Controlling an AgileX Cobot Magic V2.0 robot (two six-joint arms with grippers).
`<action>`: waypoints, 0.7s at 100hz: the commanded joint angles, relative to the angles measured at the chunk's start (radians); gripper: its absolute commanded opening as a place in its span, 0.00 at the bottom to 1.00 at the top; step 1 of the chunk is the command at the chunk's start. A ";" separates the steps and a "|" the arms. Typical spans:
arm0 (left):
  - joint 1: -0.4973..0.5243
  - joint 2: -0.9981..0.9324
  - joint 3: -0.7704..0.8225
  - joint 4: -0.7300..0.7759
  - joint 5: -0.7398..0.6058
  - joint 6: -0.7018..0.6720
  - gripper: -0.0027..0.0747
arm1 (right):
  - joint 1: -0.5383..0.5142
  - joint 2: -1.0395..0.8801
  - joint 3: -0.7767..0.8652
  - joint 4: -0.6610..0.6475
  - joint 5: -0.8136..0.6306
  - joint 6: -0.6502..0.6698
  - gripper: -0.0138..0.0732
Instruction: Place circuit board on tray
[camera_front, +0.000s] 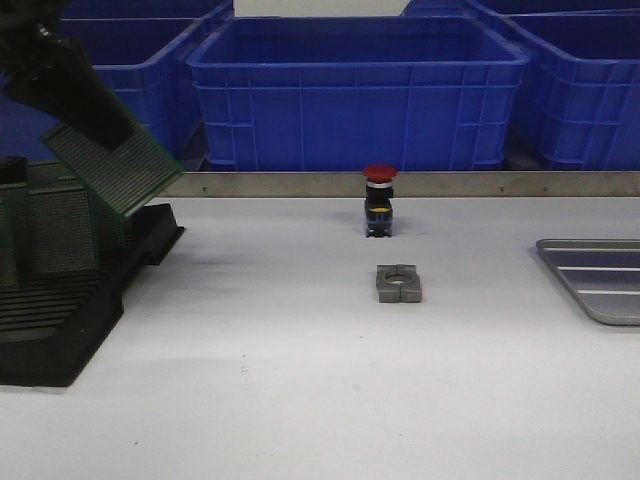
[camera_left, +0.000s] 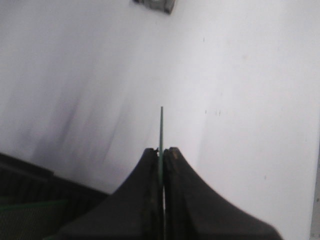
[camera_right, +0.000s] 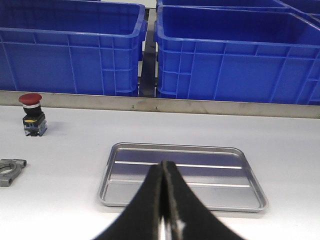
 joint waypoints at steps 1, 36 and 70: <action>-0.029 -0.047 -0.027 -0.134 0.065 -0.005 0.01 | -0.004 -0.026 -0.013 -0.011 -0.077 -0.003 0.09; -0.254 -0.047 -0.027 -0.151 0.024 -0.005 0.01 | -0.004 -0.026 -0.013 -0.011 -0.077 -0.003 0.09; -0.412 -0.047 -0.027 -0.151 -0.006 -0.005 0.01 | -0.004 -0.026 -0.013 -0.010 -0.083 -0.002 0.09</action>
